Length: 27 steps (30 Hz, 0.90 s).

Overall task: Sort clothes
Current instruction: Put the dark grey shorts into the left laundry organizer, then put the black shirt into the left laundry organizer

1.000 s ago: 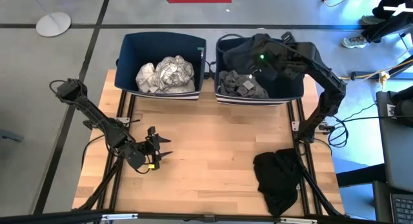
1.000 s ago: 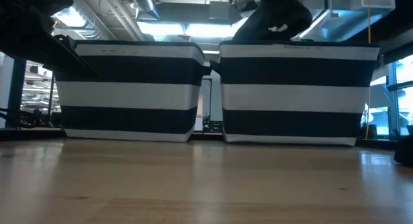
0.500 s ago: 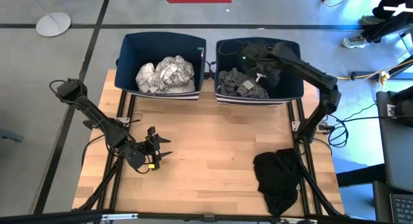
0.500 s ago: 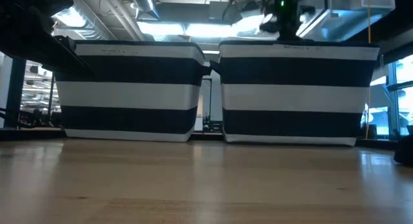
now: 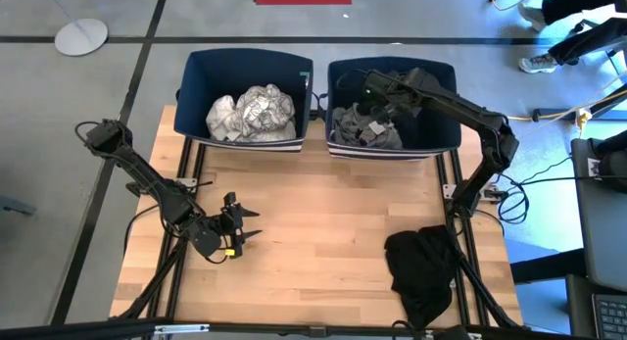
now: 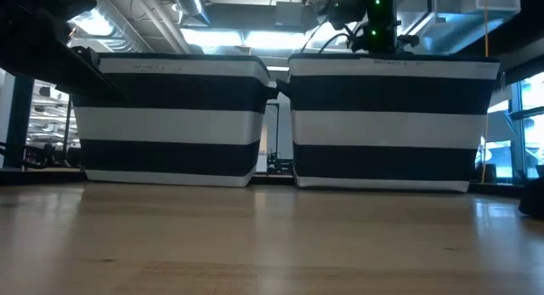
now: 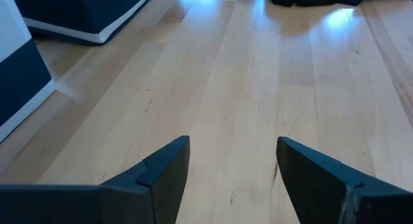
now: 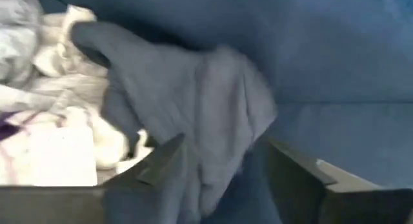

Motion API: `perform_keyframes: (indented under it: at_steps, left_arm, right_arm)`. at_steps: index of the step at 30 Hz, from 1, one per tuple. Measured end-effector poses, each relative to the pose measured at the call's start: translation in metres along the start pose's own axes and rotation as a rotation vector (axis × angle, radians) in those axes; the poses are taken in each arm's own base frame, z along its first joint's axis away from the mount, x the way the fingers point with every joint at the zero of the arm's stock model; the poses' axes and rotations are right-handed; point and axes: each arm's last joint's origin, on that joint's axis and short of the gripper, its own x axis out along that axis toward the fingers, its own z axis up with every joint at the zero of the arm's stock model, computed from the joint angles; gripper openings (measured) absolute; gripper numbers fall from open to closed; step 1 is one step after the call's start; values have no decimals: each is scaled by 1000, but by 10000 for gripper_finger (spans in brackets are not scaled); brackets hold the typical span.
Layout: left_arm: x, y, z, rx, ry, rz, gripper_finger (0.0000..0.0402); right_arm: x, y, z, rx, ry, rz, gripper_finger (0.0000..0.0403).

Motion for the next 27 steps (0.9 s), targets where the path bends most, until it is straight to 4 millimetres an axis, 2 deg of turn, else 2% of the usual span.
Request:
perform_keyframes:
  at_steps: [5,12,17,24,27]
  left_arm:
    - [0,0,0,0,0,0,223]
    - [0,0,0,-3,0,0,223]
    - [0,0,0,-4,0,-1,223]
    - [0,0,0,-2,0,-1,223]
    - [0,0,0,-1,0,-1,223]
  right_arm:
    - [-26,-7,6,19,-50,71,251]
    - [-95,-5,-2,4,-198,237,280]
    - [-136,17,-28,-63,-225,416,280]
    - [-177,52,-78,-193,-227,559,280]
    - [-194,62,-102,-226,-212,632,280]
